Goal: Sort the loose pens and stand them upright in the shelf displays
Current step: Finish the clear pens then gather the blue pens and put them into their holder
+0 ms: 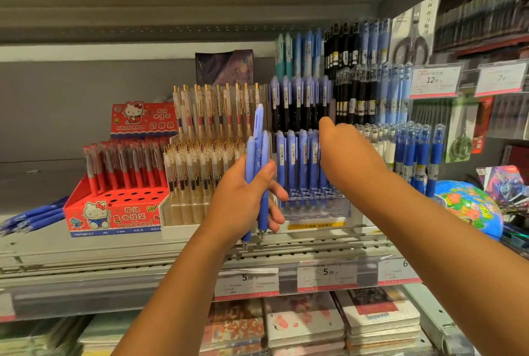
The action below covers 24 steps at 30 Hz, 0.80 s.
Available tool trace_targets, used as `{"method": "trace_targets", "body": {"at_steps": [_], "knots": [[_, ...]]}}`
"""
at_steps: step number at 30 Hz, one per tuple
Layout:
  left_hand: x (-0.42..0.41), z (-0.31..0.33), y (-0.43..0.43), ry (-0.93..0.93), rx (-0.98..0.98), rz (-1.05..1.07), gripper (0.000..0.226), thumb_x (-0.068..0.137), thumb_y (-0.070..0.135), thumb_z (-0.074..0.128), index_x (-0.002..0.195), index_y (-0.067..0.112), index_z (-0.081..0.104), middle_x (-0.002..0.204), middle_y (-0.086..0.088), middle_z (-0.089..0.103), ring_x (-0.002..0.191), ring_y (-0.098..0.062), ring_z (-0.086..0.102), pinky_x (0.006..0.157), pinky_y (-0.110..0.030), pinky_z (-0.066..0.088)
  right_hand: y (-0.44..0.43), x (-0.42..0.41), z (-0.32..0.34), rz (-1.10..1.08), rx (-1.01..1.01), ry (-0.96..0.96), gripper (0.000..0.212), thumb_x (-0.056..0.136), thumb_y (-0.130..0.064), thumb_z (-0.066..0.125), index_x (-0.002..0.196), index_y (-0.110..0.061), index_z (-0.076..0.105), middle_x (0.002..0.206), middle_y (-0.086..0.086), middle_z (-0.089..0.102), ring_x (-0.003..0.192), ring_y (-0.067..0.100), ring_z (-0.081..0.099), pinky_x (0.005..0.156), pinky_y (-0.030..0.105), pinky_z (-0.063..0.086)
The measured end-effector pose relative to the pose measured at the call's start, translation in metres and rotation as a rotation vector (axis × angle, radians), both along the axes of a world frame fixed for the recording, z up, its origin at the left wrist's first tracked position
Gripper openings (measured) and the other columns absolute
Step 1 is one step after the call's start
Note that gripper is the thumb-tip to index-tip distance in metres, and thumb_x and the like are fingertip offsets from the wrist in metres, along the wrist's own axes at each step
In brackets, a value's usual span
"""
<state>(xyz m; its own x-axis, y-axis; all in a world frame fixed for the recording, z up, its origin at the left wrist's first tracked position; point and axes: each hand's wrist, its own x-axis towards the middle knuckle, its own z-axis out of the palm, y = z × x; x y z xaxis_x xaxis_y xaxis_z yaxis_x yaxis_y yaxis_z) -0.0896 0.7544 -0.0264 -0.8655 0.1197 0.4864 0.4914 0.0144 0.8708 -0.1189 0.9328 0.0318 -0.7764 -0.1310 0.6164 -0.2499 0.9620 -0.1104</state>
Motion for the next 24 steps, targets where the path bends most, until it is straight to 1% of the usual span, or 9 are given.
{"method": "trace_targets", "body": {"at_steps": [2,3,5,8,10,13,17,20,24], "knots": [[0.001,0.001,0.001,0.009,-0.006,0.01,0.033,0.099,0.034,0.05,0.127,0.016,0.049,0.076,-0.01,0.071,0.047,-0.03,0.062,0.046,-0.034,0.054,-0.002,0.004,0.0,-0.014,0.001,0.028,0.036,0.09,0.012,0.05,0.121,-0.004,0.045,0.111,0.02,0.046,0.053,0.018,0.032,0.047,0.029,0.021],[0.001,0.001,0.001,0.015,-0.011,0.013,0.031,0.099,0.034,0.05,0.125,0.016,0.05,0.076,-0.009,0.071,0.046,-0.029,0.061,0.045,-0.034,0.053,-0.003,0.005,0.0,-0.002,-0.011,0.059,0.033,0.091,0.009,0.05,0.12,-0.005,0.046,0.118,0.02,0.044,0.054,0.02,0.035,0.047,0.028,0.023],[0.002,0.002,0.001,0.026,-0.02,0.018,0.031,0.099,0.035,0.05,0.123,0.017,0.051,0.076,-0.009,0.071,0.044,-0.028,0.059,0.044,-0.034,0.053,-0.006,0.006,-0.001,0.099,-0.097,0.113,0.027,0.096,0.0,0.049,0.123,-0.005,0.049,0.122,0.015,0.046,0.067,0.025,0.047,0.056,0.032,0.038],[0.004,0.003,0.001,0.046,-0.029,0.01,0.037,0.092,0.04,0.052,0.123,0.019,0.052,0.074,-0.008,0.07,0.041,-0.024,0.056,0.042,-0.032,0.051,-0.016,0.012,0.0,0.408,-0.445,-0.025,0.022,0.1,-0.016,0.05,0.12,-0.016,0.058,0.11,-0.001,0.061,0.079,0.015,0.057,0.069,0.033,0.05],[0.005,0.003,0.0,0.069,-0.043,0.002,0.037,0.089,0.042,0.053,0.121,0.024,0.054,0.073,-0.008,0.07,0.039,-0.023,0.055,0.042,-0.032,0.051,-0.023,0.018,0.002,0.561,-0.658,-0.167,0.017,0.099,-0.019,0.054,0.115,-0.018,0.061,0.099,-0.004,0.065,0.082,0.018,0.064,0.077,0.04,0.056],[0.007,0.003,0.0,0.094,-0.054,-0.007,0.028,0.088,0.04,0.054,0.115,0.035,0.058,0.074,-0.01,0.07,0.039,-0.023,0.055,0.042,-0.031,0.051,-0.029,0.024,0.001,0.678,-0.804,-0.278,0.017,0.096,-0.014,0.059,0.113,-0.016,0.063,0.098,0.004,0.07,0.088,0.02,0.069,0.079,0.036,0.059],[0.009,0.004,-0.001,0.111,-0.074,-0.015,0.018,0.088,0.043,0.056,0.091,0.057,0.066,0.072,-0.009,0.07,0.038,-0.02,0.053,0.04,-0.027,0.047,-0.031,0.027,-0.004,0.746,-0.93,-0.29,0.015,0.093,-0.01,0.063,0.106,-0.017,0.064,0.097,0.008,0.072,0.085,0.018,0.07,0.075,0.029,0.06],[0.009,0.004,0.0,0.104,-0.083,-0.023,0.016,0.089,0.045,0.054,0.09,0.056,0.065,0.071,-0.008,0.07,0.038,-0.02,0.053,0.039,-0.028,0.047,-0.03,0.027,-0.01,0.764,-0.991,-0.282,0.018,0.092,-0.009,0.065,0.11,-0.016,0.063,0.092,0.005,0.074,0.083,0.013,0.071,0.074,0.025,0.059],[0.005,0.002,0.0,0.065,-0.032,-0.039,0.026,0.093,0.046,0.048,0.112,0.033,0.06,0.073,-0.011,0.07,0.042,-0.026,0.058,0.041,-0.03,0.049,-0.028,0.026,-0.013,0.771,-1.078,-0.238,0.022,0.091,-0.007,0.067,0.111,-0.013,0.061,0.08,-0.002,0.073,0.08,0.011,0.072,0.075,0.029,0.057]]}}
